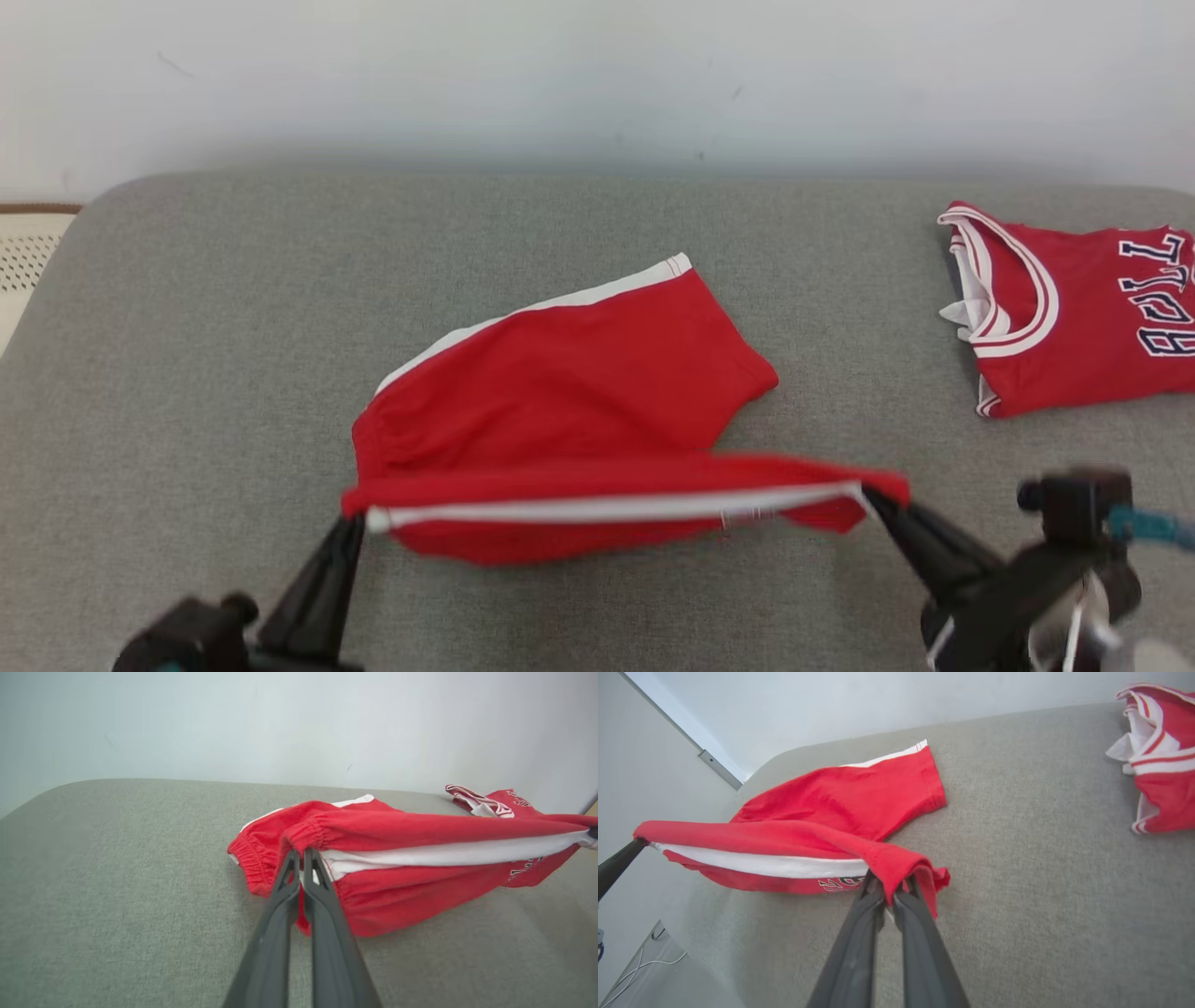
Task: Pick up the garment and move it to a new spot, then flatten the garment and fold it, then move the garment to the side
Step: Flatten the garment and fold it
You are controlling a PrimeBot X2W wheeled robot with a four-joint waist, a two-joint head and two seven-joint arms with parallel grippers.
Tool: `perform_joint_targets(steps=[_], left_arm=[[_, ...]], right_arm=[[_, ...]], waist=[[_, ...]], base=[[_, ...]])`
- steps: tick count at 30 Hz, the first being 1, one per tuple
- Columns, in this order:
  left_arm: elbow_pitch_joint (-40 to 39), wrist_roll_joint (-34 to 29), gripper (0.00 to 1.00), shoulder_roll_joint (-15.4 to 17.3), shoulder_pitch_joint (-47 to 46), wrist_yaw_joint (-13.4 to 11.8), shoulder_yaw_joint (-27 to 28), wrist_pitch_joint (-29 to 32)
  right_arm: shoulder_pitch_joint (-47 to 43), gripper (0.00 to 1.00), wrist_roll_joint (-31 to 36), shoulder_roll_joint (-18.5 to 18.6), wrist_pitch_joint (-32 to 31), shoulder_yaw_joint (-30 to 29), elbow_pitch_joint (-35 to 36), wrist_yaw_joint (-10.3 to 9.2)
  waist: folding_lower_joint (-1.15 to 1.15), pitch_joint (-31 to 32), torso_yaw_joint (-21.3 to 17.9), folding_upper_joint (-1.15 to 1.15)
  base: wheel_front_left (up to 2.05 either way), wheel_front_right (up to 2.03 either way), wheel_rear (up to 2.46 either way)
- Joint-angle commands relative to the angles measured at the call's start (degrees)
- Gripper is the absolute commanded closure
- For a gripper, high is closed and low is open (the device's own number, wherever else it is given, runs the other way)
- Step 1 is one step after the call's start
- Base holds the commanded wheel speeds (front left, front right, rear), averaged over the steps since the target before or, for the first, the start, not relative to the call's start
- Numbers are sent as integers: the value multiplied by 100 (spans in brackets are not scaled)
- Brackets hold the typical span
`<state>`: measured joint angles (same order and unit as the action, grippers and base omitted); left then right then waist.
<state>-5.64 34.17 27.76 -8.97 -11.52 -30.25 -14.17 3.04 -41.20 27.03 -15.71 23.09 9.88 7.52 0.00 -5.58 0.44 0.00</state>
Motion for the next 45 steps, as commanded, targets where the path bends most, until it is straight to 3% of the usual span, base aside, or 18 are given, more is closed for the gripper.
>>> perform_joint_targets(steps=[1,10,23,34,35,36,37,38,45], left_arm=[[88,94,100,-12,-238,79,67,34],[1018,270,100,-45,-1784,708,253,231],[2308,318,100,-320,-3128,1050,210,439],[3259,382,100,-710,-3706,1351,60,305],[3310,384,100,-737,-3716,1351,43,290],[3369,390,87,-771,-3728,1374,28,269],[3429,388,57,-796,-3732,1388,19,236],[3476,386,0,-814,-3719,1378,22,208],[3499,309,0,-849,-3307,1281,123,-27]], right_arm=[[293,100,-39,-50,-62,-5,-107,-5],[2543,100,-180,-169,-288,423,-1446,-5],[5087,100,-455,-739,-139,1451,-3897,-5],[6120,100,-757,-1117,343,2073,-5487,-5],[6162,65,-766,-1127,421,2135,-5564,-5],[6200,25,-767,-1129,522,2197,-5632,-5],[6213,0,-798,-1131,602,2235,-5698,-5],[6209,0,-831,-1134,673,2280,-5763,-5],[5938,0,-1150,-1034,973,2637,-5866,-5]], waist=[[0,-116,15,0],[0,-810,11,0],[0,-1501,53,0],[0,-1599,264,0],[0,-1587,277,0],[0,-1565,291,0],[0,-1541,299,0],[0,-1508,298,0],[0,-1134,219,0]], base=[[0,0,0],[0,0,0],[0,0,0],[0,0,0],[0,0,0],[0,0,0],[0,0,0],[0,0,0],[0,0,0]])
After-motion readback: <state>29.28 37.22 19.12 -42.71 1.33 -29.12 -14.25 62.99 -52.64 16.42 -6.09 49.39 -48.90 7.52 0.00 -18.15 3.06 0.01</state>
